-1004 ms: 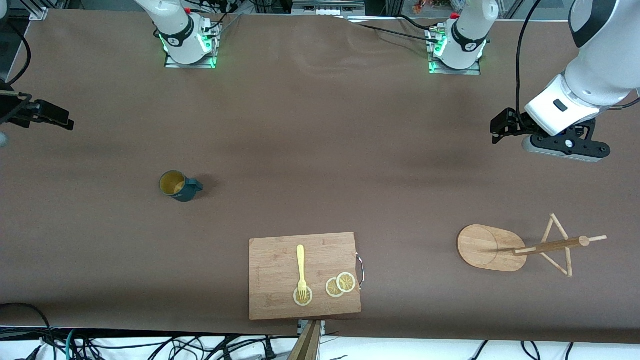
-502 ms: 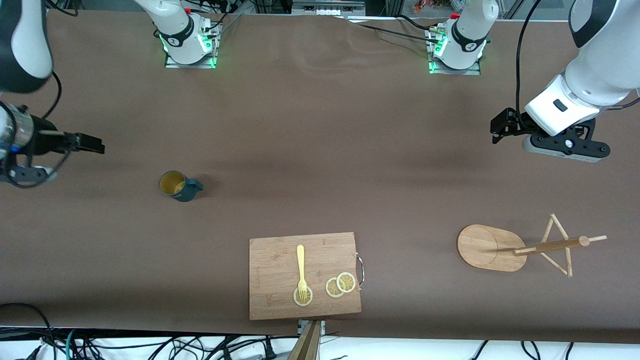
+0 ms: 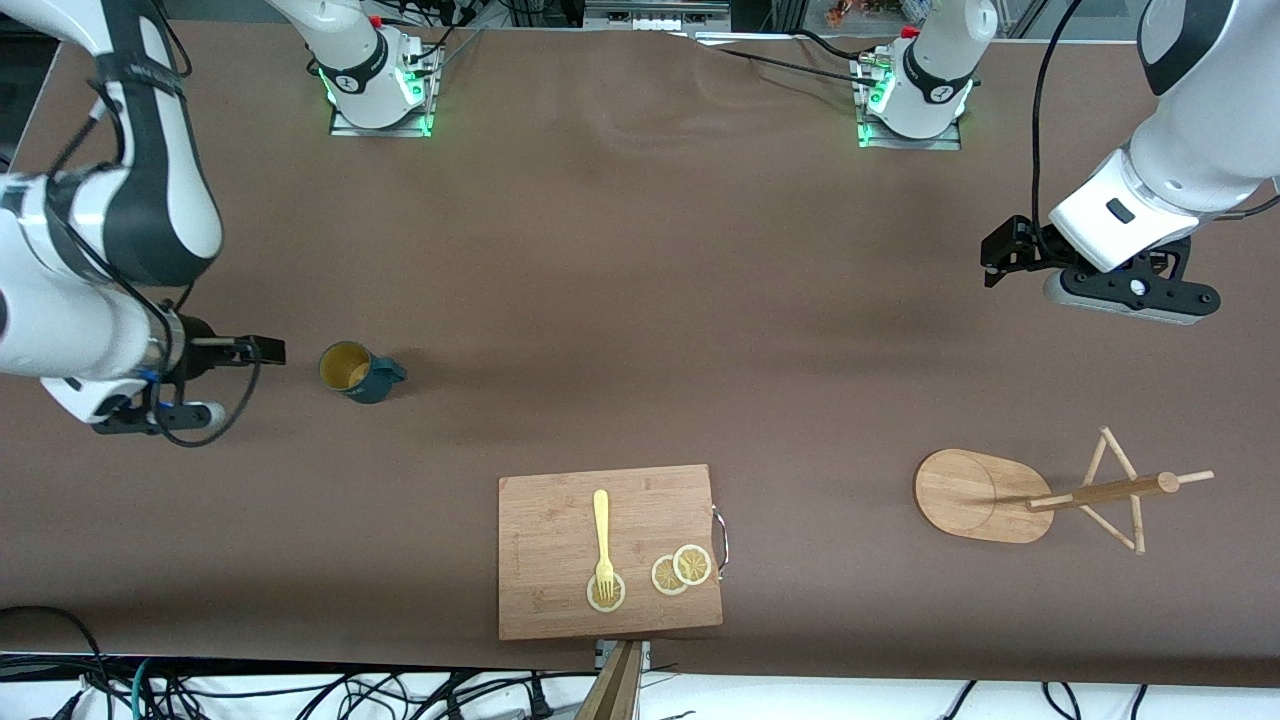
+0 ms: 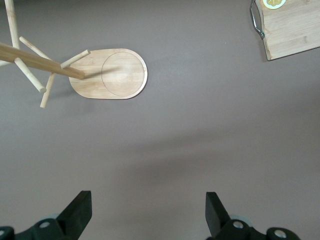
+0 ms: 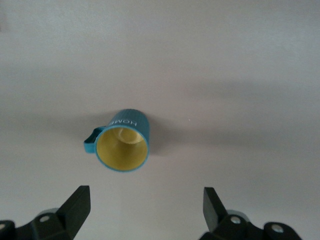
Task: Pass cup and hang on rack
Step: 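Move the right gripper down toward the teal mug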
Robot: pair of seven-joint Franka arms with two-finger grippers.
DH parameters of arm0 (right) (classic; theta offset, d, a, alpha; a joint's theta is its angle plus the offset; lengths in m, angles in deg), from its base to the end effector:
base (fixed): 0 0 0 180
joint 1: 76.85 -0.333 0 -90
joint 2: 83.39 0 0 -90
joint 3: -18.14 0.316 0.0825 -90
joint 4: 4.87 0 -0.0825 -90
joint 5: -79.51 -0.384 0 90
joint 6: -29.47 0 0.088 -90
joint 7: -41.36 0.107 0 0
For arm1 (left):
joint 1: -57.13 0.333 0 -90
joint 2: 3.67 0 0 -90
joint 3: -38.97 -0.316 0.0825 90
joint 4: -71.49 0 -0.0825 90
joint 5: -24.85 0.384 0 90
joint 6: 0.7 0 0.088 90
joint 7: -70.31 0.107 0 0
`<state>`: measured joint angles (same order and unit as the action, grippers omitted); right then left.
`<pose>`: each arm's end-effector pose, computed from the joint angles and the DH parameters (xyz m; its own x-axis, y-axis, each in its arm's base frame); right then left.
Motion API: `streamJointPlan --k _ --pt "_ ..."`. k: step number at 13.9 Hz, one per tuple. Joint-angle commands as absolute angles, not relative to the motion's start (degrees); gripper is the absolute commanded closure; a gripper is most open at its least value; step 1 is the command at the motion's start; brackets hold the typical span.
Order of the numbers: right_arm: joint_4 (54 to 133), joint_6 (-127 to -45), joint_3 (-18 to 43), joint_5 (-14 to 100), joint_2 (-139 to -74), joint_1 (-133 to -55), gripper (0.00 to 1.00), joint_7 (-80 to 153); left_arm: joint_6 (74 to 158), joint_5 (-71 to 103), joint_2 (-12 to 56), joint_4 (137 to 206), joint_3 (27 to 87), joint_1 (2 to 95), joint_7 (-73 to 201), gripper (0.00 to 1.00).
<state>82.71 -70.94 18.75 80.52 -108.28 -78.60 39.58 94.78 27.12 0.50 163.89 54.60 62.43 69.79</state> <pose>0.6575 0.0246 0.3914 0.9750 0.0744 -0.2092 0.0772 -0.9970 0.0053 0.5737 -0.0954 0.5730 0.9847 -0.1737 -0.0162 -0.1740 -0.9845 -0.0199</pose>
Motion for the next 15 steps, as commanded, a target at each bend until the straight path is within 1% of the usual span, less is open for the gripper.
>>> streamJointPlan --k 1,6,11,15 --pt "85.6 -75.3 18.6 79.6 -109.4 -78.9 0.0 40.2 93.3 25.9 0.7 162.6 54.7 62.6 69.6 0.0" --pt "93.8 -85.8 18.6 77.9 -109.8 -78.6 0.0 40.4 93.4 25.9 0.7 162.6 54.7 62.6 69.5 0.0" --pt "97.4 -87.8 18.5 77.7 -110.2 -78.5 0.0 40.4 93.3 25.9 0.7 162.6 54.6 62.6 69.5 0.0" --pt "102.2 -93.2 18.5 77.7 -110.2 -78.5 0.0 40.4 93.3 25.9 0.7 162.6 54.6 62.6 69.5 0.0"
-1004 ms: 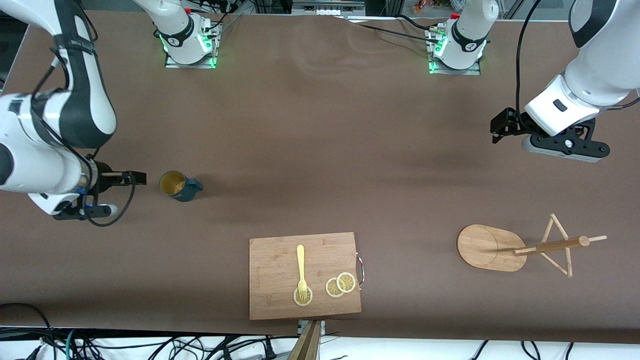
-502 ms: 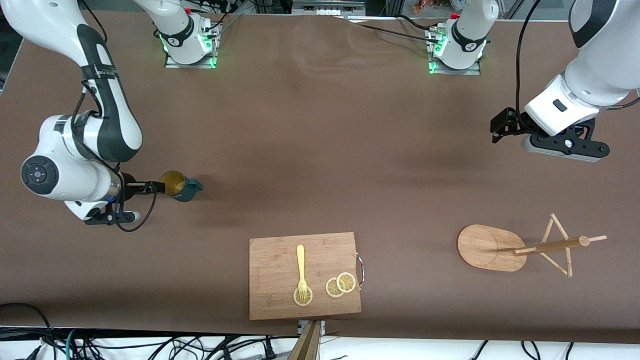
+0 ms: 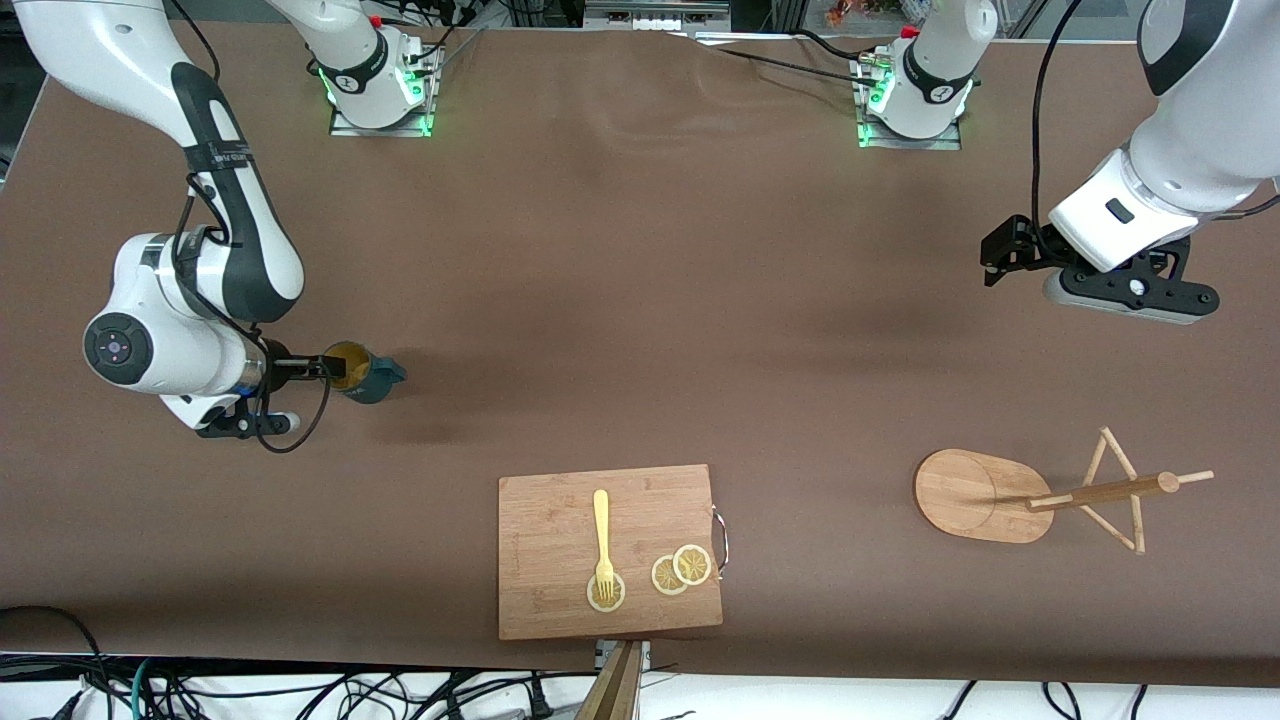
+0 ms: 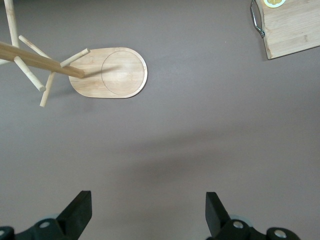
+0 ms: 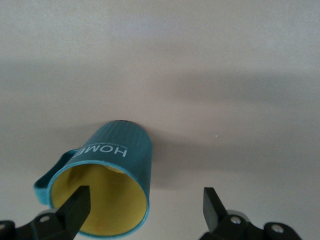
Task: Pass cup and hang on rack
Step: 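Close the right gripper on the teal mug's rim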
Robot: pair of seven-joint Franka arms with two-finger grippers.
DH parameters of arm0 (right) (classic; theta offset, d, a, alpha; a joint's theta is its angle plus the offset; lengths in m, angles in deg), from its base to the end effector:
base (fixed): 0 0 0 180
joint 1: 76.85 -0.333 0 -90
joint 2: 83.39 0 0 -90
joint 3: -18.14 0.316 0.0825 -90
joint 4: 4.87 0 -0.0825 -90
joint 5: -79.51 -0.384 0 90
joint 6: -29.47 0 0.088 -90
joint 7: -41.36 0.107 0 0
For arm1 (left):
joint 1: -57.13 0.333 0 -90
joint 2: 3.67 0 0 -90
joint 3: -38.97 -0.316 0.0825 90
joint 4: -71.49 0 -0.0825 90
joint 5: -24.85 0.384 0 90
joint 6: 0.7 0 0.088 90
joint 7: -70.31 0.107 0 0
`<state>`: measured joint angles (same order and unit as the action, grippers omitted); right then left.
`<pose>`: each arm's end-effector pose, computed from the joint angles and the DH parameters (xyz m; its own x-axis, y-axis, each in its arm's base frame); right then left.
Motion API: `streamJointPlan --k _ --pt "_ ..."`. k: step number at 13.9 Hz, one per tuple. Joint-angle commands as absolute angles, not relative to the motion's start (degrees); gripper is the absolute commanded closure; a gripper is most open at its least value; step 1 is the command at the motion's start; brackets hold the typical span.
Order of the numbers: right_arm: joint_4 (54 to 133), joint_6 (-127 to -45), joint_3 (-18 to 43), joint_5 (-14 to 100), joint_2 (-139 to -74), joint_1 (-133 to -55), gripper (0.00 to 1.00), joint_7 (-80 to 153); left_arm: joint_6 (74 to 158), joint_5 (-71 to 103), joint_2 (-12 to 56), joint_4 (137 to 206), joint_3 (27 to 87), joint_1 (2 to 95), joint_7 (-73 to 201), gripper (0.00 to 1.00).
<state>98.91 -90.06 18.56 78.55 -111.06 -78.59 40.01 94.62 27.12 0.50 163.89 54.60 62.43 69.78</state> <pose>0.6258 0.0242 0.2593 0.9771 0.0520 -0.2062 0.0488 -0.9986 -0.0208 0.5734 -0.0954 0.5728 0.9847 -0.1735 -0.0189 -0.1739 -0.9846 -0.0200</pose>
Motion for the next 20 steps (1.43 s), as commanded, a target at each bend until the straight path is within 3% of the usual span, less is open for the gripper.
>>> streamJointPlan --k 1,3,4,5,6,7,11,16,20 --pt "102.7 -94.0 18.5 77.7 -110.2 -78.5 0.0 40.4 93.3 25.9 0.7 162.6 54.6 62.6 69.5 0.0" --pt "103.0 -94.4 18.5 77.7 -110.2 -78.5 0.0 40.4 93.3 25.9 0.7 162.6 54.6 62.6 69.5 0.0" --pt "103.0 -94.4 18.4 77.7 -110.2 -78.5 0.18 40.4 93.3 25.8 0.7 162.6 54.6 62.6 69.5 0.0" --pt "103.0 -94.1 18.4 77.7 -110.2 -78.5 0.54 40.4 93.3 25.9 0.7 162.6 54.6 62.6 69.5 0.0" --pt "103.0 -94.0 18.4 77.7 -110.2 -78.5 0.73 40.4 93.3 25.8 0.7 162.6 54.6 62.6 69.5 0.0" --pt "103.0 -93.9 18.4 77.7 -110.2 -78.5 0.85 40.4 93.3 25.8 0.7 162.6 54.6 62.6 69.5 0.0" --pt "102.6 -93.4 18.5 77.7 -110.2 -78.5 1.0 40.4 93.3 25.8 0.7 162.6 54.6 62.6 69.5 0.0" --pt "100.3 -93.3 18.7 77.7 -109.7 -79.0 1.0 40.1 93.3 25.8 0.7 162.6 54.6 62.6 69.5 0.0" --pt "94.3 -89.5 19.5 77.7 -109.5 -84.4 1.0 48.2 93.3 25.8 0.7 162.6 54.6 62.6 69.5 0.0"
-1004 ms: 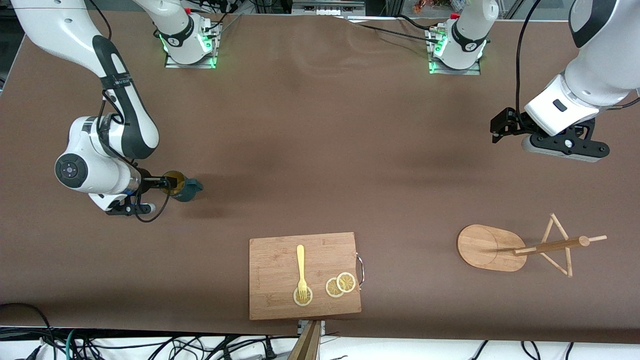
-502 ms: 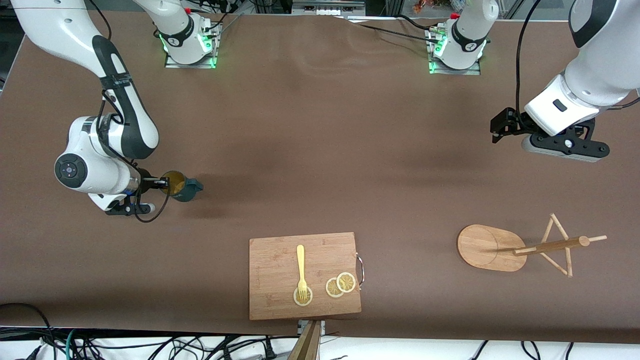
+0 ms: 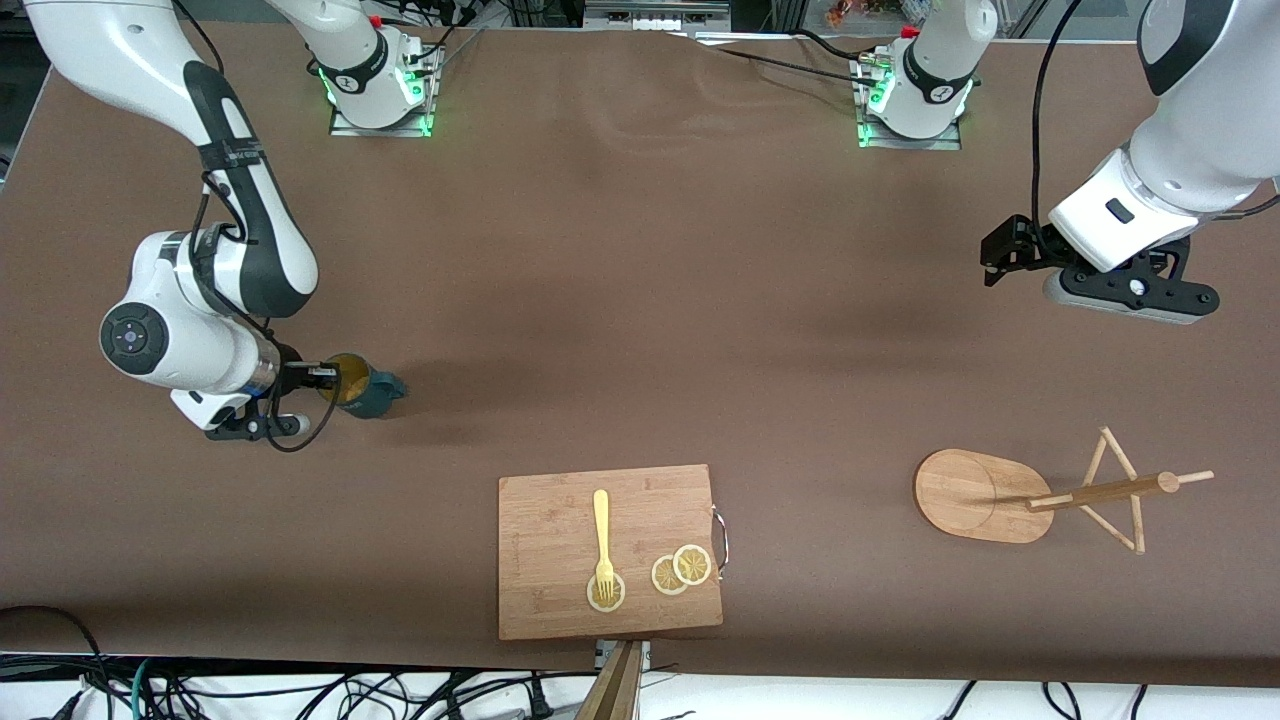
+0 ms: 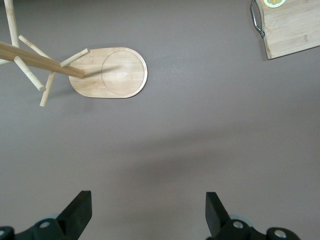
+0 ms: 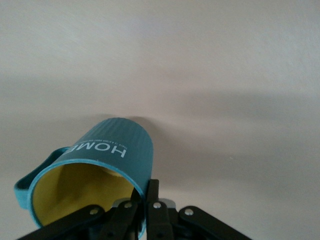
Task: Pass cup and hang on rack
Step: 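Close the right gripper on the teal mug's rim, then lift the teal mug and carry it toward the table's middle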
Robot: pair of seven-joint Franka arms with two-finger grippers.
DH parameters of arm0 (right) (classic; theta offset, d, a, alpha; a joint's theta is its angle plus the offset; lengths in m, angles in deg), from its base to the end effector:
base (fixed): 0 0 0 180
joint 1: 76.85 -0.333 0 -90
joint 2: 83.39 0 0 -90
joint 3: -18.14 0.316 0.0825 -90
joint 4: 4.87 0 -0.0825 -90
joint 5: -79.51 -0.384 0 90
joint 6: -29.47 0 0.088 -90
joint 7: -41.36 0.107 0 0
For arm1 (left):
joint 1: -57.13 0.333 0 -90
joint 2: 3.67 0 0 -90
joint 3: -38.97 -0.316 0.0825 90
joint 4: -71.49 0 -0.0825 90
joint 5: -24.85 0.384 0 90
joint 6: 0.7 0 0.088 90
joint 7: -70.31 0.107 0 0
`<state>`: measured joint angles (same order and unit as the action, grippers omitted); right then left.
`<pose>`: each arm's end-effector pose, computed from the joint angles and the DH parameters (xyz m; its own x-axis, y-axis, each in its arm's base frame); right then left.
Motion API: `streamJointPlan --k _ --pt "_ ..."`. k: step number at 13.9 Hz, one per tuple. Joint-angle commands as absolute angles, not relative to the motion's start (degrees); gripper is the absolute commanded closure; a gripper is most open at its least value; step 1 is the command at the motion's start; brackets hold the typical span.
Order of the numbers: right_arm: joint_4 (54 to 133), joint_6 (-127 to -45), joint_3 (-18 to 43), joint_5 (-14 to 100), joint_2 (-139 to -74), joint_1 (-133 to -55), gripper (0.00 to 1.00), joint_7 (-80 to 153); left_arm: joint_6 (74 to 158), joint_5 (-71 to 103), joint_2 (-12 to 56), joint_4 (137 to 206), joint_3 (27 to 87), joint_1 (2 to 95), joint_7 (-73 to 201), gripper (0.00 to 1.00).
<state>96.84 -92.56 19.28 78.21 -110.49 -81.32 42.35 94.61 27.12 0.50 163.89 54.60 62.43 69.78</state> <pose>0.6400 0.0629 0.2838 0.9907 0.0668 -0.1186 0.0643 -0.9976 -0.0247 0.5734 -0.0954 0.5728 0.9847 -0.1735 -0.0191 -0.1739 -0.9846 -0.0200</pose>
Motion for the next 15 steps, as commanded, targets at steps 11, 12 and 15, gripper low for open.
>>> streamJointPlan --k 11,12,15 --pt "75.4 -88.2 20.3 71.7 -118.9 -110.1 1.0 84.2 93.3 25.8 0.7 162.6 54.6 62.6 69.5 0.0" --pt "73.1 -88.3 20.3 71.7 -120.7 -112.0 1.0 84.5 93.4 25.8 0.7 162.6 54.6 62.6 69.5 0.0" --pt "69.8 -89.5 20.3 71.5 -123.8 -116.5 1.0 84.7 93.3 25.8 0.7 162.6 54.6 62.6 69.5 0.0"
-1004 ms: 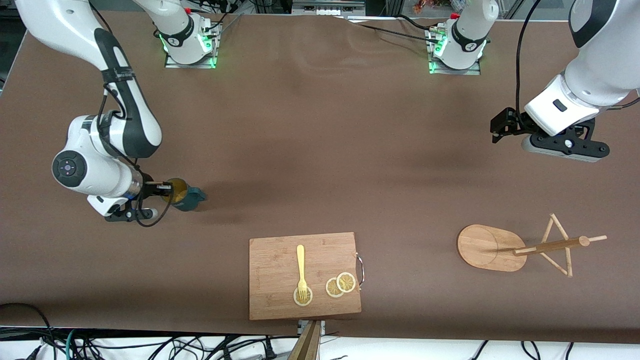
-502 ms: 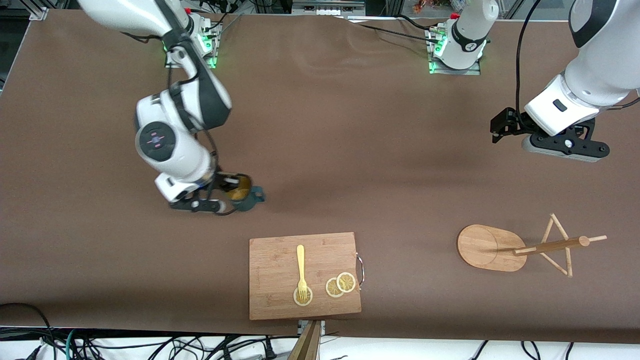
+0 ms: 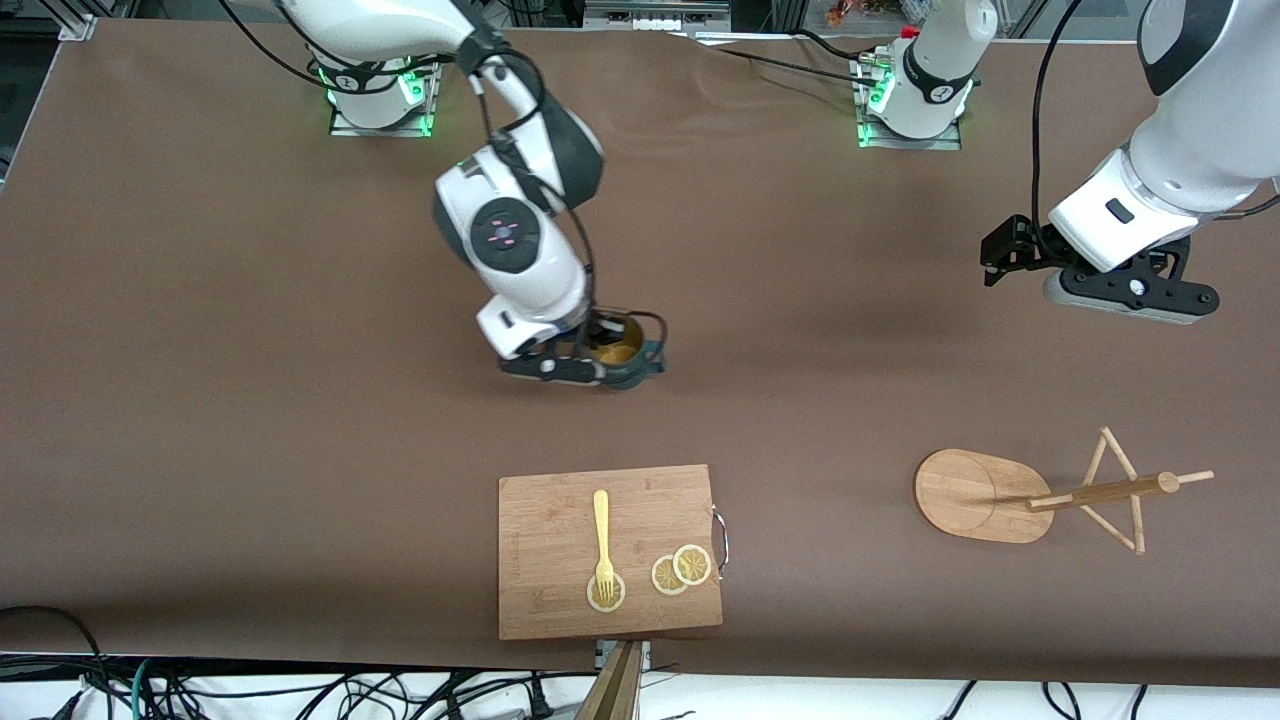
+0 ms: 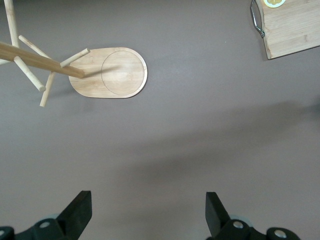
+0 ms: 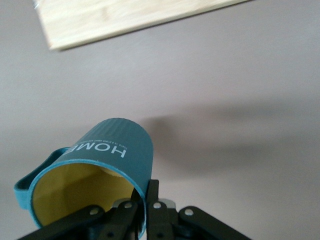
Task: Pass cup and hang on rack
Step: 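Lift the teal mug and carry it toward the table's middle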
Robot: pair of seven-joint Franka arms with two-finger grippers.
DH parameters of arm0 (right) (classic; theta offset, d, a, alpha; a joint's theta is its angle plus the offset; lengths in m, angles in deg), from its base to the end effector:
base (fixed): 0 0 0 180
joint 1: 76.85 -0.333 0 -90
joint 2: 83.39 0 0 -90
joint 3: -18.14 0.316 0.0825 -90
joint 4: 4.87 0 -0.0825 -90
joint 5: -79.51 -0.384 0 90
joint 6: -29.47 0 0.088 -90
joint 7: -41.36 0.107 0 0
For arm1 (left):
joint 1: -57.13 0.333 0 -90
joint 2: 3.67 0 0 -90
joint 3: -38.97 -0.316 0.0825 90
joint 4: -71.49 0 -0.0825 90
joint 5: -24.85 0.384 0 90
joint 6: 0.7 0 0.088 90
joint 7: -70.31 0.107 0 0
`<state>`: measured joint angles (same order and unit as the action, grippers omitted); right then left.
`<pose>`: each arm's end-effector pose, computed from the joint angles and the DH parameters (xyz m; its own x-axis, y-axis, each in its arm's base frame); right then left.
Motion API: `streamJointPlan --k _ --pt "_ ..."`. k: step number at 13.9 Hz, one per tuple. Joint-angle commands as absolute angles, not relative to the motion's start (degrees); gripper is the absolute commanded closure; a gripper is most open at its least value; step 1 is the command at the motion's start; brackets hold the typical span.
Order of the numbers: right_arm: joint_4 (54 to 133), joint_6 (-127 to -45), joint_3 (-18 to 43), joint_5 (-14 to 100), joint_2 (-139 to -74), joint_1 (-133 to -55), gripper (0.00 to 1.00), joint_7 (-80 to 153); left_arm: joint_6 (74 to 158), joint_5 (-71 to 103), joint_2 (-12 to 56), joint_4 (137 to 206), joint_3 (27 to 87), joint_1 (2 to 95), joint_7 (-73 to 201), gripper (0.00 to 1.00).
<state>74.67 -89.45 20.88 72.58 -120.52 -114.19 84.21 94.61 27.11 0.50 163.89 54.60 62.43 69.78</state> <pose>0.5584 0.4687 0.3340 0.9916 -0.1104 -0.0672 -0.1181 -0.9853 -0.1238 0.5734 -0.0954 0.5728 0.9847 -0.1735 -0.0191 -0.1738 -0.9846 -0.0198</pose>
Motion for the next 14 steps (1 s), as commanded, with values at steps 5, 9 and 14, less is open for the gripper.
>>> streamJointPlan --k 5,9,14 --pt "69.7 -96.1 20.3 71.4 -127.2 -122.3 1.0 92.8 93.3 25.8 0.7 162.6 54.6 62.6 69.5 0.0" --pt "69.0 -98.3 20.3 71.4 -129.3 -125.4 1.0 96.6 93.3 25.8 0.7 162.6 54.6 62.6 69.5 0.0" --pt "69.0 -100.5 20.3 71.4 -131.3 -126.9 1.0 96.4 93.3 25.8 0.7 162.6 54.6 62.6 69.5 0.0"
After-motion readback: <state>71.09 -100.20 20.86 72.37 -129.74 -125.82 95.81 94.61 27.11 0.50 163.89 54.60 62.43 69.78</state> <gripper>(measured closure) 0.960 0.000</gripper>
